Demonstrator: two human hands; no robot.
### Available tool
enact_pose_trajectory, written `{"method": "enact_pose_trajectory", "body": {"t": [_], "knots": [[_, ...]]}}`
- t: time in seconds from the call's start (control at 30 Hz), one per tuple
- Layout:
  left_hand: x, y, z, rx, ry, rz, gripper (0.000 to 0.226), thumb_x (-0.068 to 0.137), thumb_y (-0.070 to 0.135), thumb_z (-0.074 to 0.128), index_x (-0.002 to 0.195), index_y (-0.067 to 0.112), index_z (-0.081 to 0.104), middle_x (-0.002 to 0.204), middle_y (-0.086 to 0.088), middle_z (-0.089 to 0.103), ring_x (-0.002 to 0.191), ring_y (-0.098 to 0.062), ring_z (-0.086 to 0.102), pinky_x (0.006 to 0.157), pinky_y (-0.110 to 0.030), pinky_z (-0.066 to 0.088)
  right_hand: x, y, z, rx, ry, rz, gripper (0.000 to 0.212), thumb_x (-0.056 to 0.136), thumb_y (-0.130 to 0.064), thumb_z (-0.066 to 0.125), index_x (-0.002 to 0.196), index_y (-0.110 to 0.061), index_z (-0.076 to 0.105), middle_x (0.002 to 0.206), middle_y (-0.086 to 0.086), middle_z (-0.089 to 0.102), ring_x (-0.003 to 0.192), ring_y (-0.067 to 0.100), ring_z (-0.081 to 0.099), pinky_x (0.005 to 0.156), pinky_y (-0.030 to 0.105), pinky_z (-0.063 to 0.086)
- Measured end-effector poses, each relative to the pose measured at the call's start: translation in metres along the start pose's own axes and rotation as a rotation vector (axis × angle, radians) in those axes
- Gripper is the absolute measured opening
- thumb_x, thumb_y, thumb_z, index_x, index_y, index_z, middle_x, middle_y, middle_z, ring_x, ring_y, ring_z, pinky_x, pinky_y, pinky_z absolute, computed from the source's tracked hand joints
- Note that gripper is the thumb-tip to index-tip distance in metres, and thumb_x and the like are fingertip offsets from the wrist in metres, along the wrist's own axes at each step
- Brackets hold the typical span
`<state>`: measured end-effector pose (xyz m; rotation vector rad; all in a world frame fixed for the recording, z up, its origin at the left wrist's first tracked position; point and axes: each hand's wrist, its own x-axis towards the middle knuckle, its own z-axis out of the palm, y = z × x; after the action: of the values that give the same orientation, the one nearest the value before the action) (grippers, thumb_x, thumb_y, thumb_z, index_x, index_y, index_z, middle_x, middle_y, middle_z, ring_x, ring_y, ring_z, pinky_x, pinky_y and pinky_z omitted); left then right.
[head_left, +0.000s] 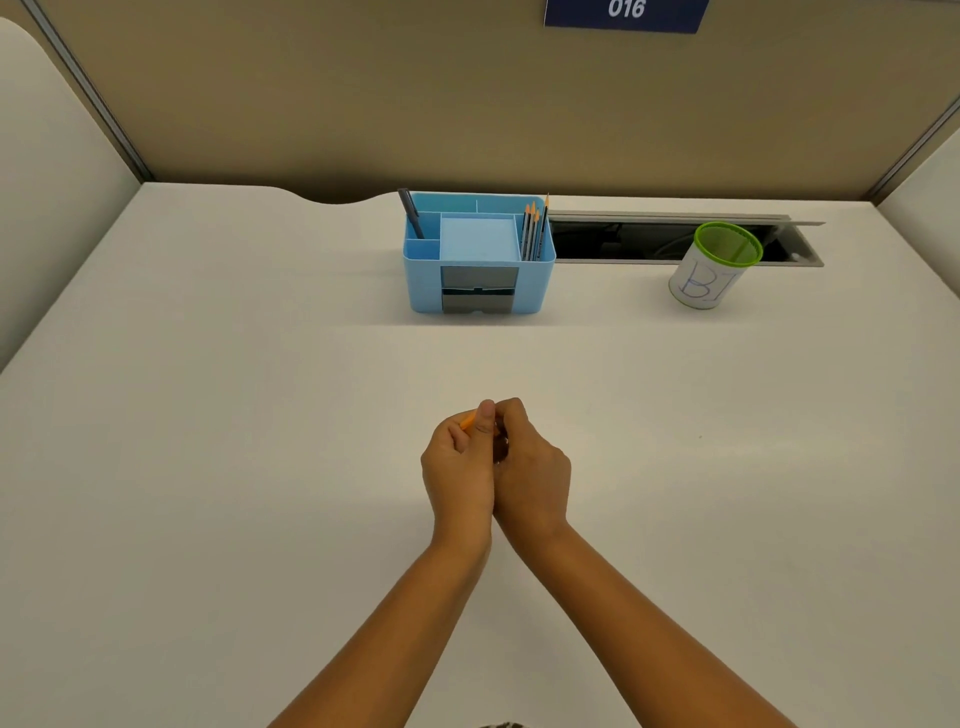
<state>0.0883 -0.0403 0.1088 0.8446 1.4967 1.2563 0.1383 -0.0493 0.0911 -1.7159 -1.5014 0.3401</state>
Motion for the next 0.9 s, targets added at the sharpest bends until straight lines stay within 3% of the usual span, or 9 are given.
{"method": "enact_pose_trajectory", "body": {"t": [0.2,0.43,0.57,0.63,0.77,0.83,0.9], "knots": [[-0.001,0.005,0.004,-0.042,0.019,-0.046,0.036,0.085,0.038,0.052,0.093,0.005,0.062,0.085,-0.008,0.068,0.079,-0.019,0.065,0.070,-0.022,0.052,0.001,0.004,0.002,0.037,0.053,-0.023,0.013,0.082,-0.029,0.062,0.094,-0.024,0.061,0.073,-0.009,0.072,0.060,-0.003,0.055,0.051,0.017,0.047],[0.002,0.002,0.002,-0.016,-0.016,-0.028,0.030,0.086,0.037,0.052,0.085,0.010,0.066,0.075,-0.001,0.068,0.070,-0.013,0.065,0.057,-0.011,0.051,-0.001,0.009,0.003,0.051,0.015,0.014,0.023,0.082,-0.032,0.060,0.104,-0.025,0.060,0.085,-0.010,0.072,0.066,-0.004,0.056,0.058,0.013,0.047],[0.002,-0.003,0.000,-0.012,-0.031,-0.040,0.030,0.086,0.037,0.052,0.089,0.012,0.067,0.082,-0.004,0.070,0.077,-0.016,0.066,0.068,-0.020,0.053,-0.008,0.011,0.000,0.123,-0.094,0.099,0.038,0.084,-0.031,0.061,0.120,-0.029,0.049,0.092,-0.022,0.063,0.070,-0.003,0.058,0.065,0.012,0.047],[0.003,-0.005,-0.001,-0.026,-0.021,-0.047,0.027,0.086,0.037,0.051,0.089,0.016,0.068,0.087,-0.003,0.071,0.083,-0.017,0.066,0.075,-0.023,0.052,-0.010,0.012,-0.001,0.168,-0.155,0.160,0.039,0.083,-0.032,0.063,0.116,-0.028,0.044,0.083,-0.028,0.055,0.067,-0.006,0.057,0.063,0.013,0.047],[0.010,-0.008,-0.006,-0.064,-0.022,-0.050,0.019,0.090,0.037,0.045,0.076,0.038,0.058,0.095,0.006,0.069,0.096,-0.012,0.061,0.080,-0.021,0.043,-0.015,0.017,-0.001,0.277,-0.199,0.212,0.037,0.080,-0.036,0.064,0.098,-0.031,0.032,0.083,-0.020,0.053,0.069,0.000,0.059,0.063,0.023,0.052],[0.015,-0.013,-0.009,-0.028,-0.011,-0.042,0.016,0.090,0.038,0.044,0.080,0.037,0.057,0.099,0.005,0.068,0.102,-0.014,0.059,0.090,-0.028,0.044,-0.017,0.020,-0.002,0.396,-0.226,0.231,0.032,0.077,-0.030,0.059,0.093,-0.035,0.032,0.087,-0.011,0.056,0.069,0.007,0.058,0.065,0.026,0.052],[0.017,-0.023,-0.011,0.017,-0.006,-0.006,0.018,0.089,0.038,0.044,0.098,0.028,0.057,0.105,0.001,0.067,0.107,-0.017,0.057,0.096,-0.034,0.043,-0.019,0.024,-0.004,0.550,-0.244,0.259,0.028,0.075,-0.020,0.050,0.093,-0.034,0.033,0.090,-0.004,0.056,0.068,0.003,0.056,0.063,0.021,0.050]]}}
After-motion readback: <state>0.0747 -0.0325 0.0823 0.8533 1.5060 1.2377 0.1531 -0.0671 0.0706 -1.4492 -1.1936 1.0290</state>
